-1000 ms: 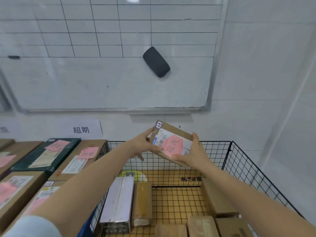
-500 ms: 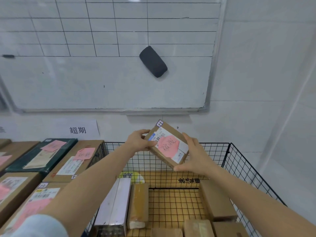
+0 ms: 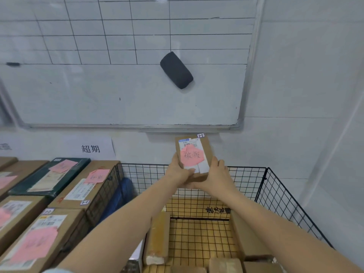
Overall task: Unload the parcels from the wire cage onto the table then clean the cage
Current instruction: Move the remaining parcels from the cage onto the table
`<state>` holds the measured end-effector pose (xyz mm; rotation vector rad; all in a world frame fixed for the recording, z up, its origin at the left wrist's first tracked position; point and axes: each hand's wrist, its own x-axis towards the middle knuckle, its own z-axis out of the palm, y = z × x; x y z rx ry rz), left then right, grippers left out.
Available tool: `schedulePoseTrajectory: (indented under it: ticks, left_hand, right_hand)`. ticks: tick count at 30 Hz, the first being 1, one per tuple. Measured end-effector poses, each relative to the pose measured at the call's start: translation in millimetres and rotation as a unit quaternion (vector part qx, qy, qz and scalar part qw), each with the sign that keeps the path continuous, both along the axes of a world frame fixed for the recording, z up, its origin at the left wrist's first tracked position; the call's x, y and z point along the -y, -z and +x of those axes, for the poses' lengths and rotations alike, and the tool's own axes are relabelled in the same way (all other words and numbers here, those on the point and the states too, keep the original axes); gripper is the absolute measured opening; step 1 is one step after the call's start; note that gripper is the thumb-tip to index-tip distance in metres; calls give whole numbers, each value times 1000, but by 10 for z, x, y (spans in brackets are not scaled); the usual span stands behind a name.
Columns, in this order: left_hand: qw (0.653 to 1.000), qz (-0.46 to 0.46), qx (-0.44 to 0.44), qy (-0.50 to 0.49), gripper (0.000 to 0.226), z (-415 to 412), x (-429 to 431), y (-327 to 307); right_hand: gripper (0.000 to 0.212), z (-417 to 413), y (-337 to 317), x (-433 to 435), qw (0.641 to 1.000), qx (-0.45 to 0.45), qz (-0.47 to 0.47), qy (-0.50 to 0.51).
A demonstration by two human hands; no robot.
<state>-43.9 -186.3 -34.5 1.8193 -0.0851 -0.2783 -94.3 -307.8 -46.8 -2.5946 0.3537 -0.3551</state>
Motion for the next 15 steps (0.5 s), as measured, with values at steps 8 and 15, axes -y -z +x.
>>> schedulePoseTrajectory:
  ticks: [8, 15]
  left_hand:
    - [987, 110, 103, -50, 68, -10, -19, -105]
    - [983, 147, 97, -43, 69, 19, -300, -282]
  right_hand:
    - [115, -28, -31, 66, 997, 38, -53, -45]
    - [113, -44, -238, 34, 981, 57, -162, -87]
